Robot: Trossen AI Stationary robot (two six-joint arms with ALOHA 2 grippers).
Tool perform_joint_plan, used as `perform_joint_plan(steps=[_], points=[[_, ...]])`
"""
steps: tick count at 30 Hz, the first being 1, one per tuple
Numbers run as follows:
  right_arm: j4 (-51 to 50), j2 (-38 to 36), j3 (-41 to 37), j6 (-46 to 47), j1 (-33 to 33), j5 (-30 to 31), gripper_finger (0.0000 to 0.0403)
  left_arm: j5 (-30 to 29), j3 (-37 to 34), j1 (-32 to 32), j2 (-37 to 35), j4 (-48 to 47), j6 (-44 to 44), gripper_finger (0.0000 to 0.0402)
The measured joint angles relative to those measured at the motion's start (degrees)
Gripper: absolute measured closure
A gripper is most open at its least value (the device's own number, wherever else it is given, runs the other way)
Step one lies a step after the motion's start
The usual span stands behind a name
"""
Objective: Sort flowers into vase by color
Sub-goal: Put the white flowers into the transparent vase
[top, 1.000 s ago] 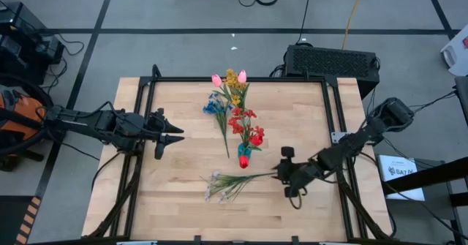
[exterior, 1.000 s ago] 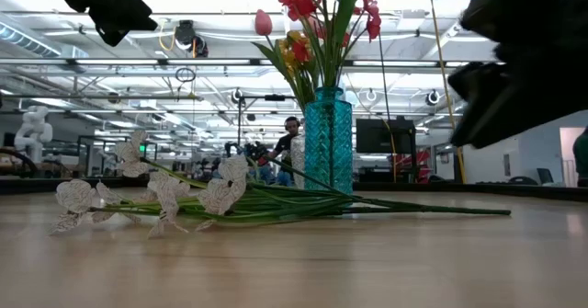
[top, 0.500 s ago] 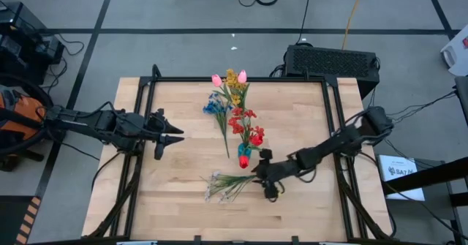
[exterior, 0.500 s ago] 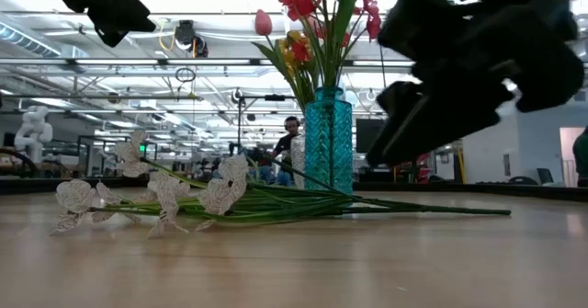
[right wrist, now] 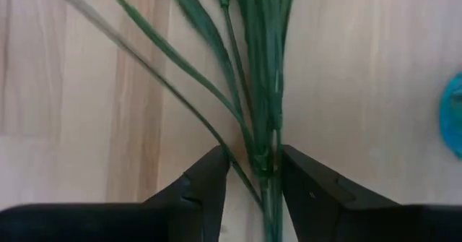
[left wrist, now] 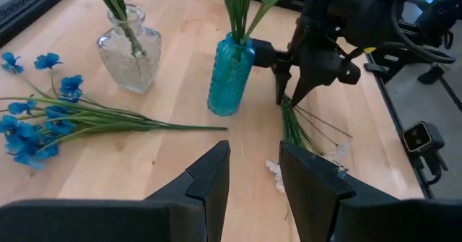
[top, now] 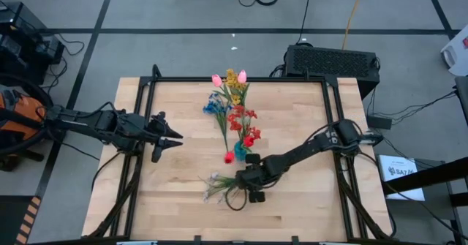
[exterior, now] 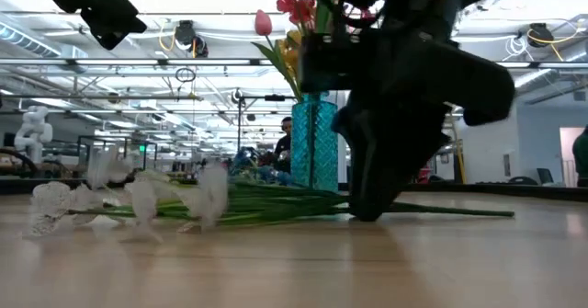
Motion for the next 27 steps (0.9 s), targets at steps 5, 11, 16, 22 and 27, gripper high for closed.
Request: perform_joint_plan(steps=[5, 11, 16, 22, 27], points=[[-3.17, 3.12, 2.91, 4.82, 0.18, -1.98, 0.0311, 0.01, 0.0, 0.0, 0.02, -2.36, 0.0, 0.0272], [-4.25, 2.07, 3.15, 12.52, 1.81, 0.22, 0.0393, 1.11, 0.0, 0.0, 0.0, -4.11, 0.09, 0.0272], [-5.12, -1.87, 2.68, 17.29, 4.49, 4.47, 0.0396, 1.12, 0.0, 0.0, 0.02, -5.48, 0.46, 0.0272], [-10.46, -9.3, 2.89, 21.63, 9.98, 4.72, 0.04, 1.11, 0.0, 0.0, 0.0, -5.58, 0.48, 0.0272], [-24.3, -15.23, 2.99, 38.88, 15.45, 2.9, 0.0401, 1.11, 0.0, 0.0, 0.0, -5.55, 0.55, 0.0272]])
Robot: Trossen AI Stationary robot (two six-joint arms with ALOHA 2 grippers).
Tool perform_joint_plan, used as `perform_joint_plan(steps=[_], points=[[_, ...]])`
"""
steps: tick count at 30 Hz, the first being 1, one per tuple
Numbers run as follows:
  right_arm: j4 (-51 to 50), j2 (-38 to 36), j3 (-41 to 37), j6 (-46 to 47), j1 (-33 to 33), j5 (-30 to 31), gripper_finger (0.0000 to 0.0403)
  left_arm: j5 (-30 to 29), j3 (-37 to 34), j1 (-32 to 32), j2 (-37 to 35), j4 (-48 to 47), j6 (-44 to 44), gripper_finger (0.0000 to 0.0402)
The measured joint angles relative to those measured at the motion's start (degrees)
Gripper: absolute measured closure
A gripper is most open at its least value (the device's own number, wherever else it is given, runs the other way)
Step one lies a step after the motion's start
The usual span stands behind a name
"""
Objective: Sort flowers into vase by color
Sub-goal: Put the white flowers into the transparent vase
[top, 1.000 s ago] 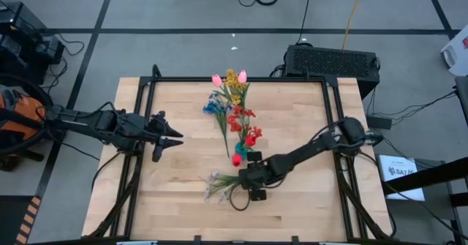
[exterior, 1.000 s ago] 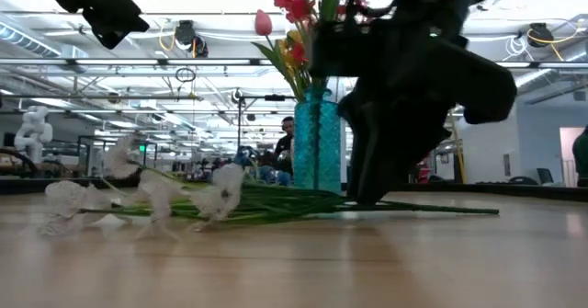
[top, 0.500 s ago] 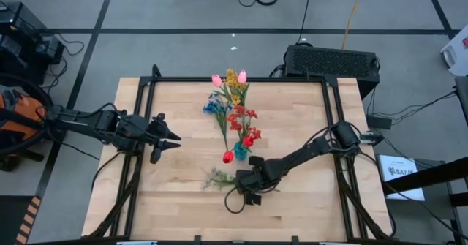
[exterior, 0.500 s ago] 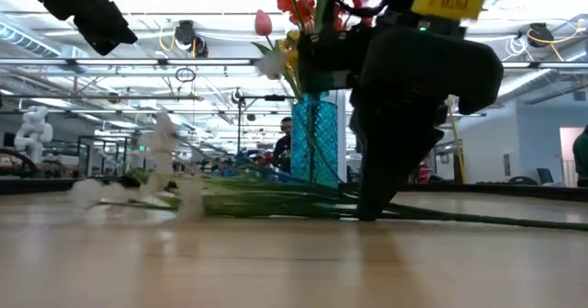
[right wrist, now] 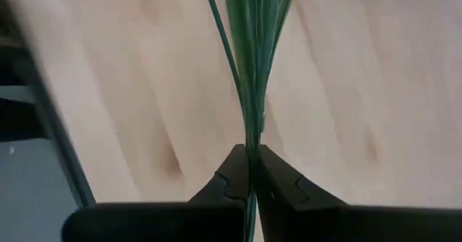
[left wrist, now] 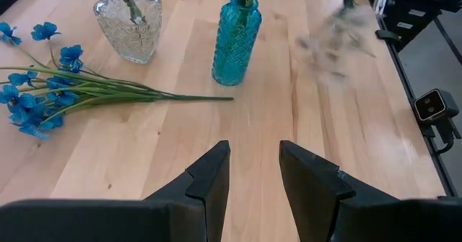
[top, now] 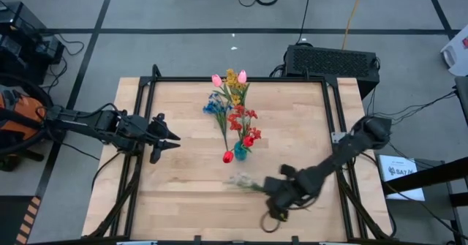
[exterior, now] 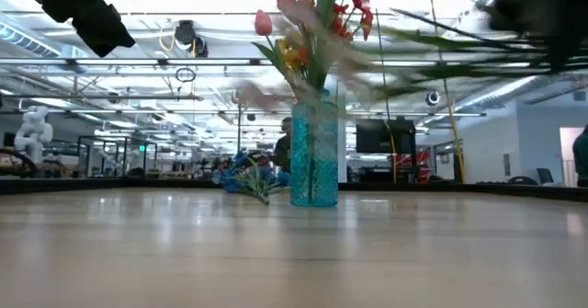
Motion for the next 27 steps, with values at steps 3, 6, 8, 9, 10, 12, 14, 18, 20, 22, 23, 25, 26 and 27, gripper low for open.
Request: perform_joint_plan(steps=[3, 6, 8, 9, 10, 12, 14, 18, 20, 22, 23, 25, 26, 27], points=[[-10.63, -2.23, -0.1, 15.91, 2.99, -1.49, 0.0402, 0.0, 0.0, 0.0, 0.0, -0.01, 0.0, 0.0272], [-20.88, -4.69, -0.09, 35.51, 4.53, 1.55, 0.0402, 0.0, 0.0, 0.0, 0.02, 0.01, -0.11, 0.0272], [-25.38, -5.89, -0.09, 46.87, 4.57, 6.34, 0.0402, 0.0, 0.0, 0.0, 0.0, 0.01, -0.13, 0.0272], [-26.69, -6.51, -0.09, 51.13, 4.27, 9.32, 0.0402, 0.0, 0.0, 0.0, 0.0, 0.01, -0.13, 0.0272], [-27.43, -7.16, -0.09, 54.17, 3.79, 12.54, 0.0402, -0.01, 0.0, 0.0, 0.02, 0.01, -0.1, 0.0272], [-28.37, -8.3, -0.1, 56.72, 2.02, 20.23, 0.0402, -0.03, 0.0, 0.0, 0.0, 0.01, -0.04, 0.0272], [-28.04, -9.46, -0.68, 56.95, -0.83, 28.22, 0.0402, -0.49, 0.0, 0.0, 0.02, 0.03, 0.07, 0.0272], [-24.68, -12.78, -4.82, 48.8, -10.16, 35.92, 0.0403, -2.81, 0.02, 0.0, 0.0, 0.51, 4.48, 0.0272], [-19.3, -16.06, -9.05, 41.95, -15.3, 37.98, 0.0403, -4.82, 0.52, 0.0, 0.02, 0.66, 5.64, 0.0272], [-10.2, -20.92, -14.75, 33.22, -20.6, 38.33, 0.0403, -7.14, 1.15, 0.0, -0.02, 1.73, 5.61, 0.0272], [-4.03, -23.72, -18.03, 27.93, -23.24, 38.09, 0.0403, -7.68, 1.51, 0.0, -0.02, 2.34, 5.66, 0.0272], [10.31, -29.64, -25.47, 16.23, -28.84, 35.93, 0.0403, -8.82, 2.14, 0.0, -0.02, 3.21, 6.02, 0.0272], [18.68, -32.59, -29.33, 10.13, -31.52, 33.9, 0.0403, -9.77, 2.24, 0.01, -0.02, 3.97, 6.09, 0.0272], [27.46, -35.46, -33.19, 4.21, -34.44, 31.24, 0.0403, -10.94, 2.27, 0.02, -0.02, 4.79, 6.08, 0.0272]])
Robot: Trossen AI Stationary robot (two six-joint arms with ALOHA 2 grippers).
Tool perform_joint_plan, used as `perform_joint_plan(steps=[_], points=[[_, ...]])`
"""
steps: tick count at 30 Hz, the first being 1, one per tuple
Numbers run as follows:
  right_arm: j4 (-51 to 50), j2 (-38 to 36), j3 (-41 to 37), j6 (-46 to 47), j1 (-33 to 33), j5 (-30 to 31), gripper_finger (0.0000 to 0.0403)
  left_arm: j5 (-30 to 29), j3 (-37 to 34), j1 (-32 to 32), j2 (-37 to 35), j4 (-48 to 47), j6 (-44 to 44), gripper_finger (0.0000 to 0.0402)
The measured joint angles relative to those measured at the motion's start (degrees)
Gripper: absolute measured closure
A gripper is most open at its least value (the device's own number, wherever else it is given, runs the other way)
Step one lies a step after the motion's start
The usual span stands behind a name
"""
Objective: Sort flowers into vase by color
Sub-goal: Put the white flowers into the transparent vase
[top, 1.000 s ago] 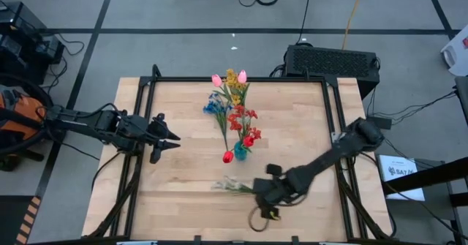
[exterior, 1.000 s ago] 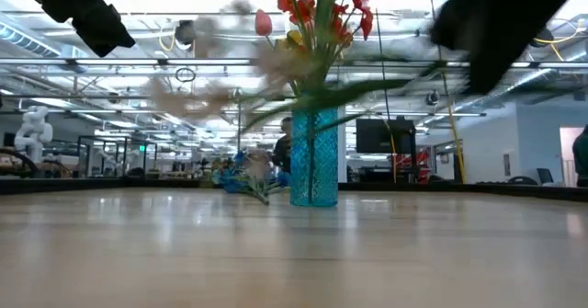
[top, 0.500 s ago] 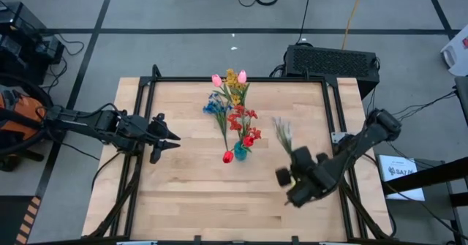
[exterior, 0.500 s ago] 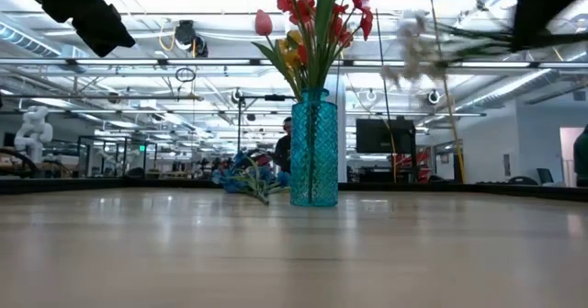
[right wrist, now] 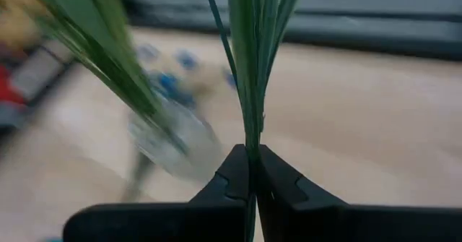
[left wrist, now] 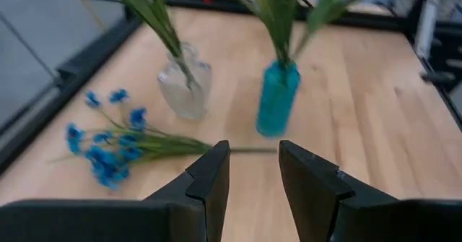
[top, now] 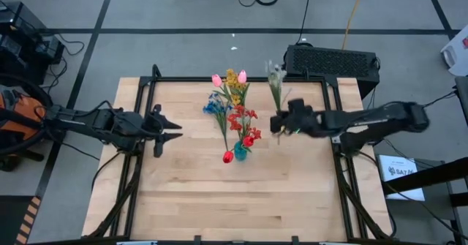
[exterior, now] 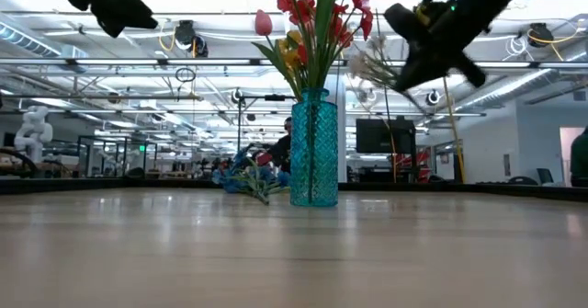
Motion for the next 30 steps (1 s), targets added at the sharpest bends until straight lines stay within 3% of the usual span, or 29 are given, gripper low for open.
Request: perform_joint_plan(steps=[5, 9, 11, 20, 27, 30], points=[[40.49, -9.68, -17.67, -22.69, -14.31, -11.57, 0.0403, -6.04, 0.0, 0.04, 0.02, 2.22, -0.01, 0.0272], [70.19, -9.47, -26.65, -37.13, -23.53, -25.36, 0.0402, -8.88, 0.0, 0.09, 0.04, 2.99, -0.03, 0.0272], [80.32, -7.42, -28.48, -41.98, -26.81, -32.06, 0.0402, -10.04, 0.0, 0.09, 0.02, 3.48, -0.03, 0.0272], [95.93, 6.42, -25.44, -49.24, -31.18, -50.34, 0.0402, -12.07, 0.0, 0.09, 0.02, 3.67, -0.03, 0.0272], [112.75, 17.03, -22.09, -47.56, -31.18, -54.11, 0.0402, -21.5, 0.0, 0.41, 0.02, 9.37, -0.64, 0.0273], [115.11, 19.51, -20.07, -44.33, -31.09, -57.28, 0.0402, -22.57, 0.0, 2.13, 0.02, 12.4, -1.6, 0.0273]])
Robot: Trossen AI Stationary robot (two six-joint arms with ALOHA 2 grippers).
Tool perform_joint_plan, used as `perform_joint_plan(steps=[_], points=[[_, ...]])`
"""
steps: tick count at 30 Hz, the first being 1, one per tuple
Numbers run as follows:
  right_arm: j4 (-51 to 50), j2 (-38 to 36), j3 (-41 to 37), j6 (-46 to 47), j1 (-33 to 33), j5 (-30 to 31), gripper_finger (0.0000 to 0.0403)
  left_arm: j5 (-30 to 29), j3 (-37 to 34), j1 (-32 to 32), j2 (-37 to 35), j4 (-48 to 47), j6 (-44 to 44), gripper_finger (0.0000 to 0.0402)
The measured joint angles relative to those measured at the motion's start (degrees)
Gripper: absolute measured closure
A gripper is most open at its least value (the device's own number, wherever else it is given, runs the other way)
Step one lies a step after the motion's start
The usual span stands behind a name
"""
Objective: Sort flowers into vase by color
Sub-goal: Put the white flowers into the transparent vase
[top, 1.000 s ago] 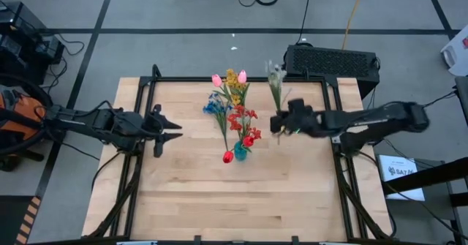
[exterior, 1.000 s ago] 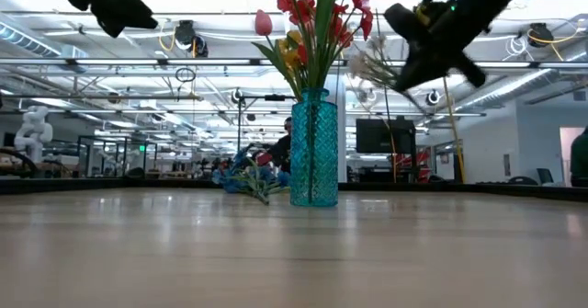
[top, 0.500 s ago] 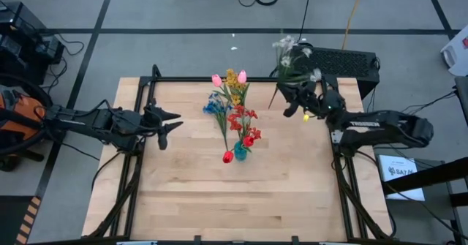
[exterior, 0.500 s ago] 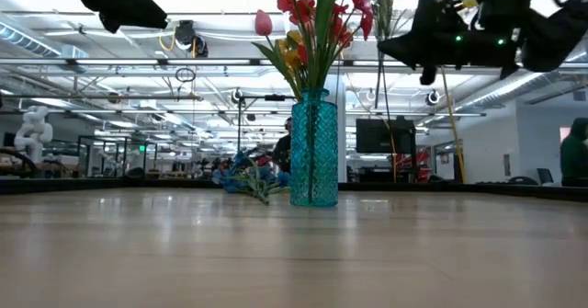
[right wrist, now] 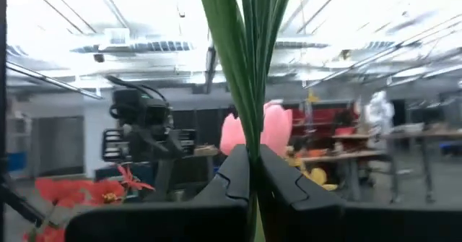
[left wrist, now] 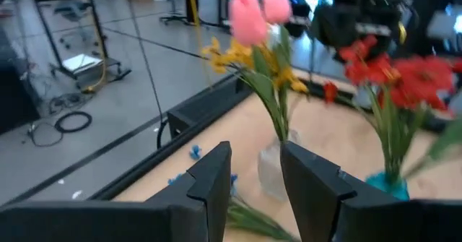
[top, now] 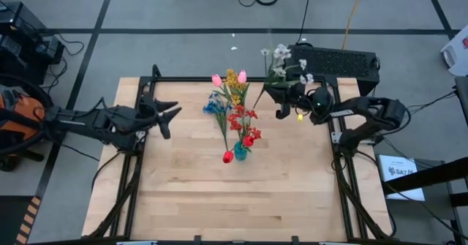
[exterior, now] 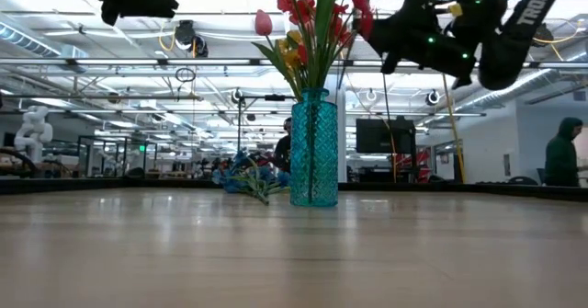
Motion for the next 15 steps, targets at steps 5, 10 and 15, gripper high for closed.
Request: perform_joint_plan(steps=[5, 10, 15], points=[[-3.87, 2.19, 3.32, 8.69, 0.4, -0.69, 0.04, 7.51, 0.0, 4.28, -0.21, -0.18, 1.09, 0.0273], [-4.81, 2.42, 5.72, 3.57, 2.2, -0.39, 0.04, 19.04, -0.65, 9.67, -1.33, -0.22, 6.99, 0.0273], [-8.55, 2.4, 8.09, 0.92, 3.77, -0.31, 0.0401, 26.28, -1.51, 16.2, -7.14, -2.78, 11.18, 0.0273]])
